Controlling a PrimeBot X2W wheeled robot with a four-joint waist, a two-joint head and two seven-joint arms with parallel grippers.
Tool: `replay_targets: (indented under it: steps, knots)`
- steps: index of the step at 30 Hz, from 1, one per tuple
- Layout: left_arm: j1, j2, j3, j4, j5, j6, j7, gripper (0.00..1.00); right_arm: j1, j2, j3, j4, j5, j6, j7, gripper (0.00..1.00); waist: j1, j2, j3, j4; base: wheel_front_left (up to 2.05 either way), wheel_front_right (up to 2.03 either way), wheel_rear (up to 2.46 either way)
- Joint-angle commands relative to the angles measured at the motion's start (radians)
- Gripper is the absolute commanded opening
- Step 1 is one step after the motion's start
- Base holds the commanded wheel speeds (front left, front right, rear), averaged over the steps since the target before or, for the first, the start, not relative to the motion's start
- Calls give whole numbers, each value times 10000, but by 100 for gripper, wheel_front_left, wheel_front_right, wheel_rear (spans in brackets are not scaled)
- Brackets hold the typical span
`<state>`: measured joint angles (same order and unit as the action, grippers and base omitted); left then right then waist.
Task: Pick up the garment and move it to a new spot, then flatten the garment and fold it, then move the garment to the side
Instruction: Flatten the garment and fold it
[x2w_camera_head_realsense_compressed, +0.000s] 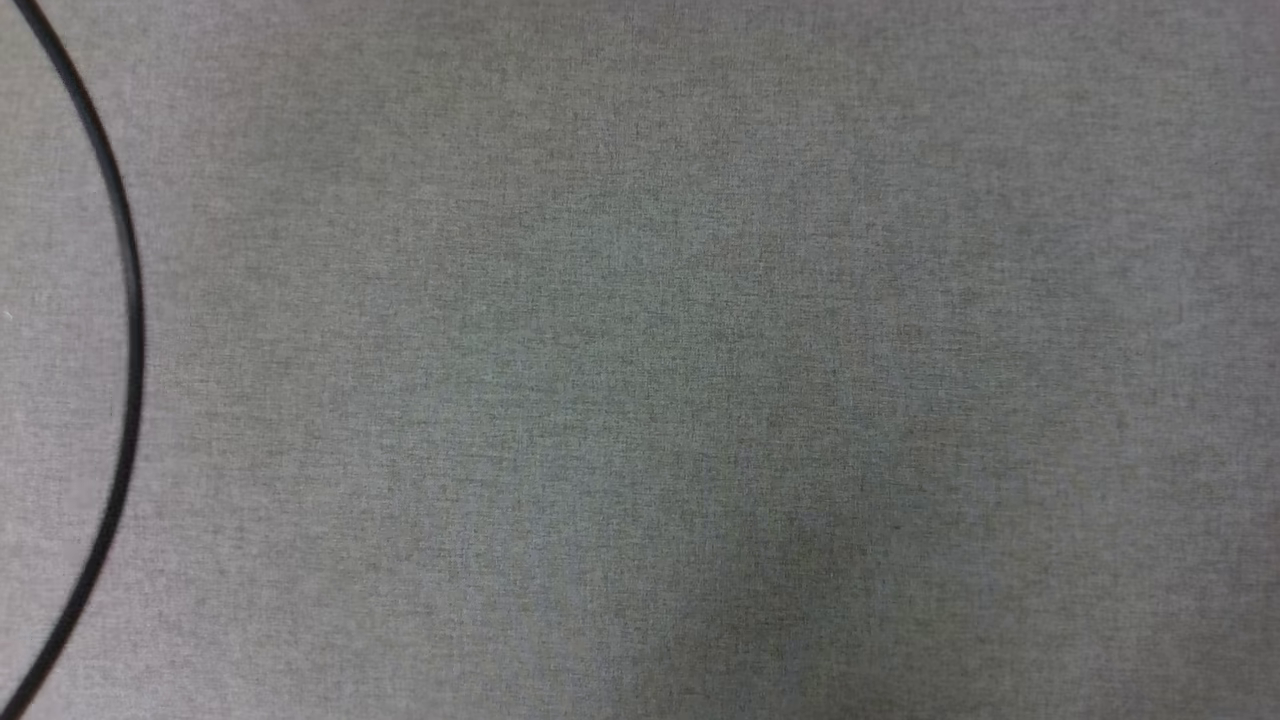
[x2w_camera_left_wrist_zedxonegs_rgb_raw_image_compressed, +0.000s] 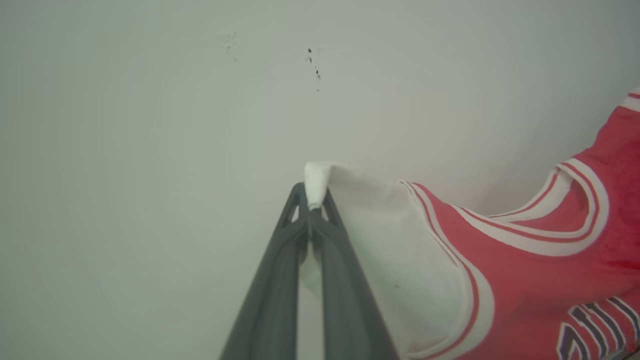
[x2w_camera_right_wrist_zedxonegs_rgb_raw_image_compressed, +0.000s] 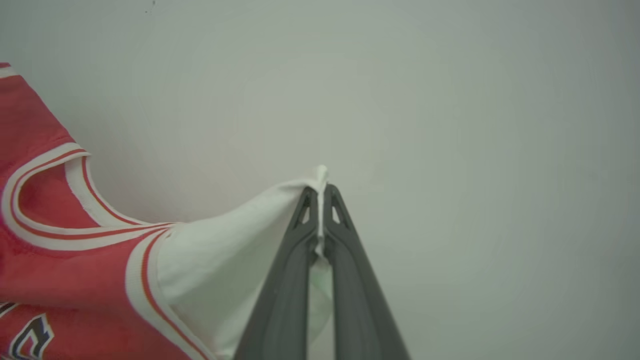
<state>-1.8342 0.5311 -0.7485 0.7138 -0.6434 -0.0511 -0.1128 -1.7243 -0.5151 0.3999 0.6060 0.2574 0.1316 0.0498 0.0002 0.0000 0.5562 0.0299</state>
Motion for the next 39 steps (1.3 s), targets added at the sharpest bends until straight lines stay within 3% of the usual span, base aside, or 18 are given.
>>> replay_targets:
  steps: [1,8,18,31,39]
  knots:
    - [268,-20,-49,62,-39,-18,-86,0,90,41,38,66,33,-18,-84,0,-2,0,34,16,0,0,0]
    - [1604,63,-60,412,-338,-64,-818,0,1240,289,552,605,350,-18,-956,0,-2,0,-101,-78,0,0,0]
    - [5288,556,124,-721,-1019,471,-1419,0,4744,197,981,-28,1034,-18,-1844,0,-2,0,-1169,-209,0,0,0]
    - [11781,1710,694,-4025,-2396,2275,-1530,0,10003,-144,1251,-1650,1537,-18,-1504,0,-2,0,-3251,-526,0,0,0]
    - [15010,1883,968,-4918,-3103,2809,-1543,0,13035,-1,570,-2326,1708,-18,-1236,0,-2,0,-4234,-628,0,0,0]
